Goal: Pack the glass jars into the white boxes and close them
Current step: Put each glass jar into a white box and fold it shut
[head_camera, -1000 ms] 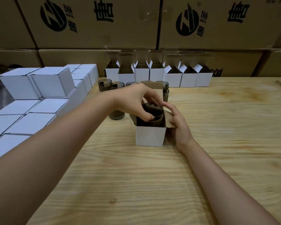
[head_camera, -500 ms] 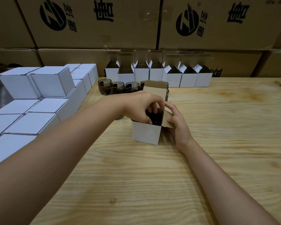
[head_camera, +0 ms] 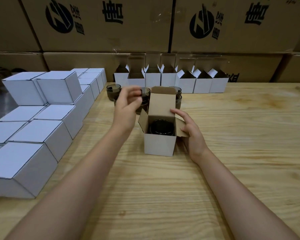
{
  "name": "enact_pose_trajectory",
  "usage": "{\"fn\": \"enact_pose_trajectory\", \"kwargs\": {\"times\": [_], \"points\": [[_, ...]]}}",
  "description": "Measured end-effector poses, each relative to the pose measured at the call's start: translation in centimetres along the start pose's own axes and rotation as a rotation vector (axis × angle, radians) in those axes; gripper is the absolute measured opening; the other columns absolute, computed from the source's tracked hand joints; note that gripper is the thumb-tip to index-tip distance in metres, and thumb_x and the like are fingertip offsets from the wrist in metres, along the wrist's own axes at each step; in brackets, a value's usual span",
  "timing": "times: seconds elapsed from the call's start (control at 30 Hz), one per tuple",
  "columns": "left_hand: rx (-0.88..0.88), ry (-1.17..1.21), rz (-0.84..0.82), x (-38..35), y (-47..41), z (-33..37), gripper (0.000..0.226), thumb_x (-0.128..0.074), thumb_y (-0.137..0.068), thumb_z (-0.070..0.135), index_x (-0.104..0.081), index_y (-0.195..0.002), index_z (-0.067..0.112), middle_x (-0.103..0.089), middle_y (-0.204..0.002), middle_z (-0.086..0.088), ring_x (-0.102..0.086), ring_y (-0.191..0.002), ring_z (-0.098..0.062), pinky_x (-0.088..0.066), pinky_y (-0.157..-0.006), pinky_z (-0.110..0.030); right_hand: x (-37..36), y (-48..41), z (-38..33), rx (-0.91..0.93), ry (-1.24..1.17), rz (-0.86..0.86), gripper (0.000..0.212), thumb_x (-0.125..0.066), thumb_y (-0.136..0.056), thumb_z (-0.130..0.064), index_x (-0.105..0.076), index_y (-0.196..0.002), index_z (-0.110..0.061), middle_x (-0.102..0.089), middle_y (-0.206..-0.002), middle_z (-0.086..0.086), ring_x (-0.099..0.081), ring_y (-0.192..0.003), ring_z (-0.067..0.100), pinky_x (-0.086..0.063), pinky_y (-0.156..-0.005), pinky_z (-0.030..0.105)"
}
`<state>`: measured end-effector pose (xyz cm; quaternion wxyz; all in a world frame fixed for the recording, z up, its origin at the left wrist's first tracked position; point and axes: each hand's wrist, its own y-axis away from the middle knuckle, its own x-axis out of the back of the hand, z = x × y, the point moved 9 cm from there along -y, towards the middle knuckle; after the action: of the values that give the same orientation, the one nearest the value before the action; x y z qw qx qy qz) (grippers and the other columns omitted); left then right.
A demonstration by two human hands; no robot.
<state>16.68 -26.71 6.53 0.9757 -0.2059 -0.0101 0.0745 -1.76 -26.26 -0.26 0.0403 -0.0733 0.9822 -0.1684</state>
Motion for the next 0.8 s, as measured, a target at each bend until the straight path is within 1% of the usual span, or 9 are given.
{"fn": "enact_pose_trajectory", "kwargs": {"times": [0.07, 0.13, 0.2, 0.3, 0.37, 0.43, 0.57, 0.7, 0.8], "points": [[0.199, 0.146, 0.096, 0.1, 1.9, -3.6, 0.032, -0.046, -0.096, 0.001, -0.05, -0.124, 0.017, -0.055, -0.122, -0.004, -0.057, -0.116, -0.019, -0.05, -0.091, -0.027, 0.0, 0.1, 0.0, -0.006, 0.002, 0.0, 0.057, -0.034, -0.07, -0.013, -0.061, -0.118, -0.03, -0.064, -0.11, -0.025, -0.06, -0.105, 0.001, -0.049, -0.081, 0.018], [0.379, 0.286, 0.085, -1.0, 3.5, -6.4, 0.039, -0.051, -0.095, 0.006, -0.047, -0.131, 0.019, -0.058, -0.123, -0.003, -0.064, -0.103, -0.011, -0.054, -0.075, -0.018, -0.1, 0.1, -0.1, -0.009, -0.002, 0.002, 0.058, -0.034, -0.07, -0.014, -0.06, -0.12, -0.03, -0.063, -0.114, -0.022, -0.06, -0.105, 0.001, -0.049, -0.079, 0.017], [0.473, 0.381, 0.04, -2.2, 4.3, -7.5, 0.041, -0.053, -0.093, 0.009, -0.047, -0.132, 0.019, -0.062, -0.115, -0.002, -0.067, -0.089, -0.01, -0.054, -0.064, -0.019, -0.1, 0.1, -0.1, -0.008, -0.015, 0.002, 0.061, -0.035, -0.071, -0.013, -0.056, -0.126, -0.03, -0.06, -0.12, -0.018, -0.06, -0.105, 0.002, -0.05, -0.08, 0.019], [0.458, 0.313, 0.026, -2.4, 4.1, -7.6, 0.038, -0.05, -0.094, 0.005, -0.054, -0.13, 0.016, -0.066, -0.11, -0.006, -0.066, -0.09, -0.017, -0.056, -0.072, -0.03, 0.0, 0.1, 0.3, -0.037, -0.059, 0.003, 0.069, -0.036, -0.072, -0.015, -0.043, -0.138, -0.034, -0.062, -0.12, -0.009, -0.062, -0.096, 0.016, -0.051, -0.082, 0.029], [0.433, 0.305, 0.02, -2.4, 4.1, -7.2, 0.036, -0.049, -0.094, 0.001, -0.058, -0.126, 0.017, -0.069, -0.108, -0.005, -0.067, -0.09, -0.017, -0.057, -0.073, -0.03, 0.2, 0.1, 0.8, -0.086, -0.088, 0.032, 0.071, -0.038, -0.072, -0.018, -0.038, -0.141, -0.037, -0.063, -0.114, 0.007, -0.059, -0.088, 0.02, -0.048, -0.078, 0.031], [0.406, 0.3, 0.022, -2.3, 4.0, -7.0, 0.037, -0.049, -0.093, -0.002, -0.059, -0.126, 0.014, -0.07, -0.107, -0.003, -0.067, -0.092, -0.016, -0.056, -0.076, -0.03, 0.6, 0.1, 1.5, -0.15, -0.206, 0.077, 0.068, -0.041, -0.075, -0.024, -0.038, -0.141, -0.036, -0.067, -0.107, 0.007, -0.062, -0.087, 0.018, -0.049, -0.075, 0.028], [0.388, 0.293, 0.044, -2.1, 4.0, -7.0, 0.038, -0.048, -0.093, -0.004, -0.059, -0.127, 0.009, -0.069, -0.111, -0.007, -0.065, -0.098, -0.019, -0.055, -0.082, -0.032, 0.3, -0.1, 1.9, -0.235, -0.574, 0.072, 0.055, -0.022, -0.092, -0.027, -0.033, -0.146, -0.03, -0.069, -0.115, 0.005, -0.06, -0.109, 0.022, -0.038, -0.105, 0.039], [0.383, 0.316, 0.059, -2.3, 4.2, -6.9, 0.035, -0.048, -0.093, -0.004, -0.061, -0.122, 0.011, -0.069, -0.111, -0.009, -0.065, -0.099, -0.021, -0.055, -0.085, -0.035, -0.7, -0.1, 1.2, -0.208, -0.472, 0.012, 0.06, -0.044, -0.088, -0.026, -0.031, -0.147, -0.024, -0.065, -0.122, 0.006, -0.055, -0.119, 0.026, -0.033, -0.11, 0.044], [0.39, 0.355, 0.067, -2.4, 4.3, -6.9, 0.032, -0.048, -0.093, -0.004, -0.063, -0.114, 0.016, -0.069, -0.11, -0.01, -0.065, -0.103, -0.025, -0.053, -0.09, -0.041, -2.0, 0.2, 0.9, -0.169, -0.26, -0.056, 0.053, -0.055, -0.09, -0.024, -0.042, -0.141, -0.021, -0.061, -0.129, 0.005, -0.055, -0.122, 0.026, -0.045, -0.1, 0.039]]}}
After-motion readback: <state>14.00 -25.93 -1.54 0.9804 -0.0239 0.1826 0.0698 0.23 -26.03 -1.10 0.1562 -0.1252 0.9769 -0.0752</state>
